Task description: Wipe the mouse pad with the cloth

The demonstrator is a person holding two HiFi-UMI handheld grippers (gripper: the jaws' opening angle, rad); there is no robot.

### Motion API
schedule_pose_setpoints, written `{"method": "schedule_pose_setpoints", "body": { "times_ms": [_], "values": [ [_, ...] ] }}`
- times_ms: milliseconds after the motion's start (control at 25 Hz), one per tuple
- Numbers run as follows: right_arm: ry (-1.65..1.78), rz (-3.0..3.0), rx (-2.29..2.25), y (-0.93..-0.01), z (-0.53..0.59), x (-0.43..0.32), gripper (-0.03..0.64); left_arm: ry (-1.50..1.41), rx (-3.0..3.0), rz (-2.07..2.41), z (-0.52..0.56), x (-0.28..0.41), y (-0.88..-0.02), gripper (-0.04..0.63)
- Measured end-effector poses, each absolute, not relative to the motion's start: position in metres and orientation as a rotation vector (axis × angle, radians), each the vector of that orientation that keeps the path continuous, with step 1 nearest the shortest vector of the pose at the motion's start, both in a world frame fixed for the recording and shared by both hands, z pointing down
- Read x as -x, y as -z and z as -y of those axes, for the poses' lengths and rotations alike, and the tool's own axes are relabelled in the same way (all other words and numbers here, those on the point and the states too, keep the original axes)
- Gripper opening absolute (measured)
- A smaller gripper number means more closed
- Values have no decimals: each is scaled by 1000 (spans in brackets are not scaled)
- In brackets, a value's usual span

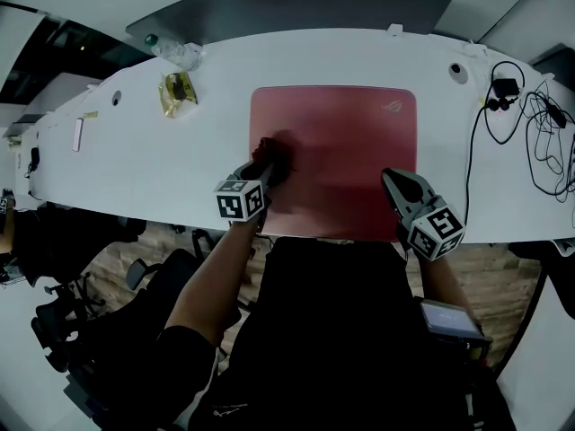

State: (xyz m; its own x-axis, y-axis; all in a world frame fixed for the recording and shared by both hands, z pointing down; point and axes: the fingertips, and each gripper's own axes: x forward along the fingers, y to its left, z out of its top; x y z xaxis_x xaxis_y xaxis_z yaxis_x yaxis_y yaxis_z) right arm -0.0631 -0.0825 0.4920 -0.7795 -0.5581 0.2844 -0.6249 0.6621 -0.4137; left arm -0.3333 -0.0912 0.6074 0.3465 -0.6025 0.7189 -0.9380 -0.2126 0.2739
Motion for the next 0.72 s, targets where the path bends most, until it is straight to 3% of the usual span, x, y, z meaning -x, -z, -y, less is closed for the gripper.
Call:
{"method": "schedule_pose_setpoints", "body": {
  "times_ms": [720],
  "values": [
    [-758, 2696, -1047, -493, 83, 122, 23, -523, -1883, 1628, 108, 452, -574, 83]
  ]
}}
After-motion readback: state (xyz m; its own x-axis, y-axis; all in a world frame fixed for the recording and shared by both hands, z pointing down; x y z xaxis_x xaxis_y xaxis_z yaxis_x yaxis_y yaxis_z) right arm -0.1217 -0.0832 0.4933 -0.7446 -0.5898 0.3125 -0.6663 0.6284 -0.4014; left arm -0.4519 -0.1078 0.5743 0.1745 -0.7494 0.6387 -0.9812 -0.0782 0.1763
